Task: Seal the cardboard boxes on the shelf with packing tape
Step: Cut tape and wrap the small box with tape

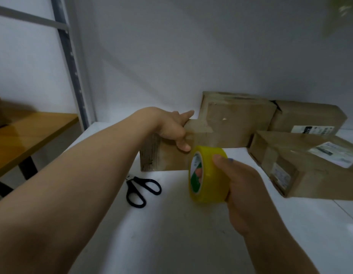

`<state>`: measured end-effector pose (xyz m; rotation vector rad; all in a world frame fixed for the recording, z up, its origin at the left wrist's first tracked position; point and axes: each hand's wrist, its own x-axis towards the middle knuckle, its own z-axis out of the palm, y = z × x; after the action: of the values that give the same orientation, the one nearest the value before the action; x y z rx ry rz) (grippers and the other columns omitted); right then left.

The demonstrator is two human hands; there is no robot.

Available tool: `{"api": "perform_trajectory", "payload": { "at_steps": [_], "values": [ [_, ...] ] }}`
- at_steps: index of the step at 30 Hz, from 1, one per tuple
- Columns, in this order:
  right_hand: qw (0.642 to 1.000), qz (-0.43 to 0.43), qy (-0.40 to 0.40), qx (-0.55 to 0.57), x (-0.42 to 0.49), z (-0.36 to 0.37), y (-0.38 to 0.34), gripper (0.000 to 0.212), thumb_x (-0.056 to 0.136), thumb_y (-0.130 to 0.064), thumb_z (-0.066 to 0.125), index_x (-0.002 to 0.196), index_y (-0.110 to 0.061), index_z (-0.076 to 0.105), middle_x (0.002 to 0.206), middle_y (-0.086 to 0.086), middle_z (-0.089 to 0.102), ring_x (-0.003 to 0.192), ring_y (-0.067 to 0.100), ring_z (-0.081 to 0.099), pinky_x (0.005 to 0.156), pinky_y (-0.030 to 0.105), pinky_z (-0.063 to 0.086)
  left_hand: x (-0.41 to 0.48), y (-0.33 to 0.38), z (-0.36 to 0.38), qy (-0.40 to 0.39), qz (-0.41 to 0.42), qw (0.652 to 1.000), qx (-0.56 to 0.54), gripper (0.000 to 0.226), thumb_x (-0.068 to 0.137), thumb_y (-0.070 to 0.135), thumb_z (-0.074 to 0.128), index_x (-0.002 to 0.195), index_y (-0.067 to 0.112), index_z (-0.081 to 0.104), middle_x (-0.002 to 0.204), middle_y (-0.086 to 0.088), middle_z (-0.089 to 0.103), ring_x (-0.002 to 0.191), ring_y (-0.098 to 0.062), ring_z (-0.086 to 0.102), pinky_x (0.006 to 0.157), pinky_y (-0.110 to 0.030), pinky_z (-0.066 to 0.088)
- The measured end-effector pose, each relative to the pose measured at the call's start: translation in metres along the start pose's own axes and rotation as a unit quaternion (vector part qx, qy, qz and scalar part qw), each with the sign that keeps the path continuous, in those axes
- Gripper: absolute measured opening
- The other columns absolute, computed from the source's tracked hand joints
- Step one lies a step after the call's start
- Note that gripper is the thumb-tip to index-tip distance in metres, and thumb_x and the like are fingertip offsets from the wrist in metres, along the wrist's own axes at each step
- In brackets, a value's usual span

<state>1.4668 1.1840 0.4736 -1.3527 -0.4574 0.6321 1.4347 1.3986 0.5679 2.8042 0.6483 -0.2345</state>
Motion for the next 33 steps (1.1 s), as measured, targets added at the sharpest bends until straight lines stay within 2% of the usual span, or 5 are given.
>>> {"api": "perform_trajectory", "payload": {
  "at_steps": [8, 16, 24, 28, 33],
  "values": [
    [0.999, 0.001, -0.028, -0.034, 0.013, 0.017, 0.006, 0.037, 0.098, -0.042, 0.057, 0.119, -0.013, 0.065, 0.087, 0.004, 0.079, 0.092, 0.027, 0.073, 0.093, 0.051, 0.056, 0.0, -0.004, -0.009, -0.026, 0.04, 0.998, -0.045, 0.11, 0.078, 0.041, 0.083, 0.158, 0.049, 0.008, 0.159, 0.006, 0.033, 0.139, -0.024, 0.038, 0.115, -0.045, 0.036],
    [0.998, 0.026, -0.046, 0.036, 0.026, 0.029, -0.007, 0.036, 0.099, -0.037, 0.06, 0.122, -0.01, 0.062, 0.088, 0.012, 0.077, 0.075, 0.022, 0.074, 0.068, 0.039, 0.057, -0.024, 0.005, 0.031, 0.487, -0.035, 0.872, 0.007, 0.026, 0.086, 0.034, 0.066, 0.099, 0.012, 0.059, 0.095, -0.011, 0.061, 0.088, -0.035, 0.059, 0.071, -0.038, 0.047],
    [0.995, 0.013, -0.024, -0.099, 0.028, 0.029, -0.012, 0.053, 0.101, -0.06, 0.04, 0.115, -0.014, 0.062, 0.11, 0.009, 0.073, 0.1, 0.026, 0.071, 0.085, 0.042, 0.056, -0.032, 0.024, 0.066, 0.058, -0.077, 0.814, -0.573, 0.032, 0.092, 0.051, 0.063, 0.095, 0.019, 0.065, 0.084, -0.002, 0.067, 0.076, -0.017, 0.063, 0.069, -0.028, 0.05],
    [0.822, -0.331, 0.165, -0.433, 0.021, 0.021, -0.03, 0.026, 0.097, -0.038, 0.057, 0.083, -0.019, 0.046, 0.081, -0.001, 0.051, 0.082, 0.024, 0.053, 0.067, 0.029, 0.036, -0.028, 0.029, 0.066, 0.039, -0.037, 0.739, -0.672, 0.017, 0.098, 0.029, 0.062, 0.089, 0.014, 0.064, 0.059, 0.002, 0.069, 0.052, -0.01, 0.067, 0.049, -0.023, 0.053],
    [0.737, -0.245, -0.141, -0.614, -0.014, 0.064, -0.046, 0.025, 0.096, -0.027, 0.055, 0.071, -0.021, 0.053, 0.071, -0.006, 0.053, 0.067, 0.008, 0.05, 0.057, 0.027, 0.039, -0.018, 0.021, 0.055, 0.022, -0.03, 0.723, -0.69, 0.019, 0.102, 0.016, 0.056, 0.086, 0.007, 0.062, 0.06, -0.003, 0.07, 0.05, -0.008, 0.066, 0.052, -0.018, 0.055]
  ]
}}
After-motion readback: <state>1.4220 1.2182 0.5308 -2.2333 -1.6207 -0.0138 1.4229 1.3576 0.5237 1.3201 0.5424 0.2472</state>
